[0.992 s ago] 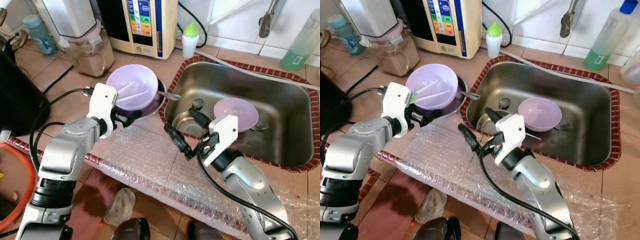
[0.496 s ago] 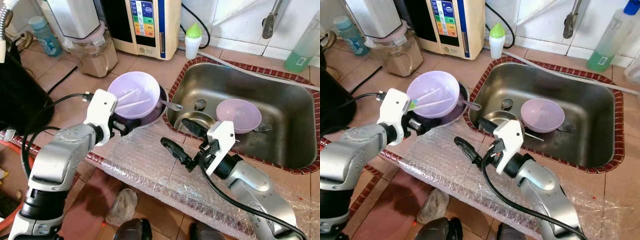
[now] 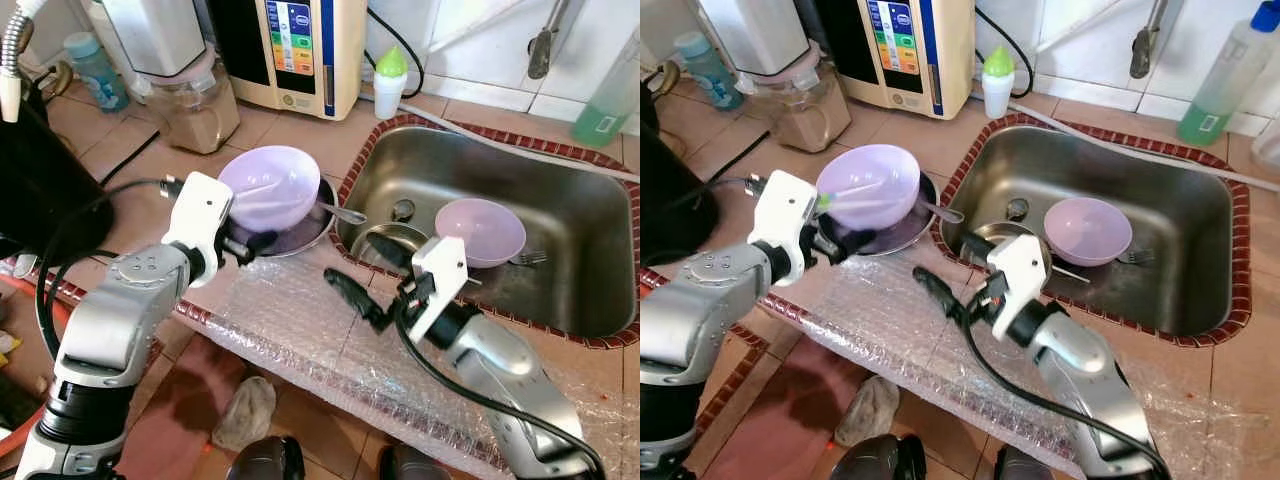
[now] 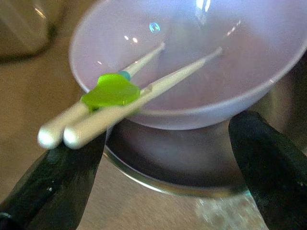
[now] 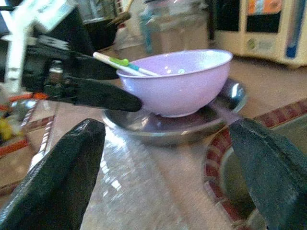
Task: Kitchen organization
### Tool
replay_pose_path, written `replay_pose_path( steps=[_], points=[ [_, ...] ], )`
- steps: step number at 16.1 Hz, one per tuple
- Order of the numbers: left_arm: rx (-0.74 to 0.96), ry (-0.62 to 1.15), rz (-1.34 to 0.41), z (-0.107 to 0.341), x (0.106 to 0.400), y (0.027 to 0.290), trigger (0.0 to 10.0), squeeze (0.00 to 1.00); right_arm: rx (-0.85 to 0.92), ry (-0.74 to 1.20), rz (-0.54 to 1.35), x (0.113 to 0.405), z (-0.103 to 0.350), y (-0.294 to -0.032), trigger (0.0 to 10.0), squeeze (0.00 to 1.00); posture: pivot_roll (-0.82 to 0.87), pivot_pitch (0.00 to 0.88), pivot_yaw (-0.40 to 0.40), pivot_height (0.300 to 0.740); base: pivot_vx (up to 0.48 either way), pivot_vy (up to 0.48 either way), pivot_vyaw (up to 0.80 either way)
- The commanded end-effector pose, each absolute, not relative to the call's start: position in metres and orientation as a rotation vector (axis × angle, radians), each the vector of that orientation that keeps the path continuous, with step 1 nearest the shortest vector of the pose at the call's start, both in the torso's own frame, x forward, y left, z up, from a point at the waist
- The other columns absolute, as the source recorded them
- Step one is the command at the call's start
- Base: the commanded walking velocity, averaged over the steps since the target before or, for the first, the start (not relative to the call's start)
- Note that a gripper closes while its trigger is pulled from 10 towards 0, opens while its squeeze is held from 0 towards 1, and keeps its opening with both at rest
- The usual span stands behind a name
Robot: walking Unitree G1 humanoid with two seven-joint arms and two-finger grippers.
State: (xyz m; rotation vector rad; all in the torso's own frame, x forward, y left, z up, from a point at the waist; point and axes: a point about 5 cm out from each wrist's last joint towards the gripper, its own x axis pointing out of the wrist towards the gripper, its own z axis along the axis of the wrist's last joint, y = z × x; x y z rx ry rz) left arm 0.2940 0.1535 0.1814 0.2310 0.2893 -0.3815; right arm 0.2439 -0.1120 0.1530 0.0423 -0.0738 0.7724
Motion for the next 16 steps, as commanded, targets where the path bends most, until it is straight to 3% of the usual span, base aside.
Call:
replay_pose_path(
  steps=[1,9,16],
  points=[
    [0.257,0.271,-0.367,0.180,0.290,0.152,10.0,0.00,0.031,-0.092,0.736,0.247,0.155,-0.116,10.0,0.00,-0.05,0.064,0.095,0.740,0.000,0.000,0.00],
    [0.241,0.258,-0.371,0.169,0.262,0.143,10.0,0.00,-0.001,-0.112,0.700,0.263,0.154,-0.126,10.0,0.00,-0.02,0.044,0.077,0.740,0.000,0.000,0.00],
    [0.171,-0.116,-0.349,0.182,0.251,0.129,10.0,0.00,0.004,-0.134,0.645,0.271,0.150,-0.123,10.0,0.00,-0.01,0.029,0.061,0.740,0.000,0.000,0.00]
  ],
)
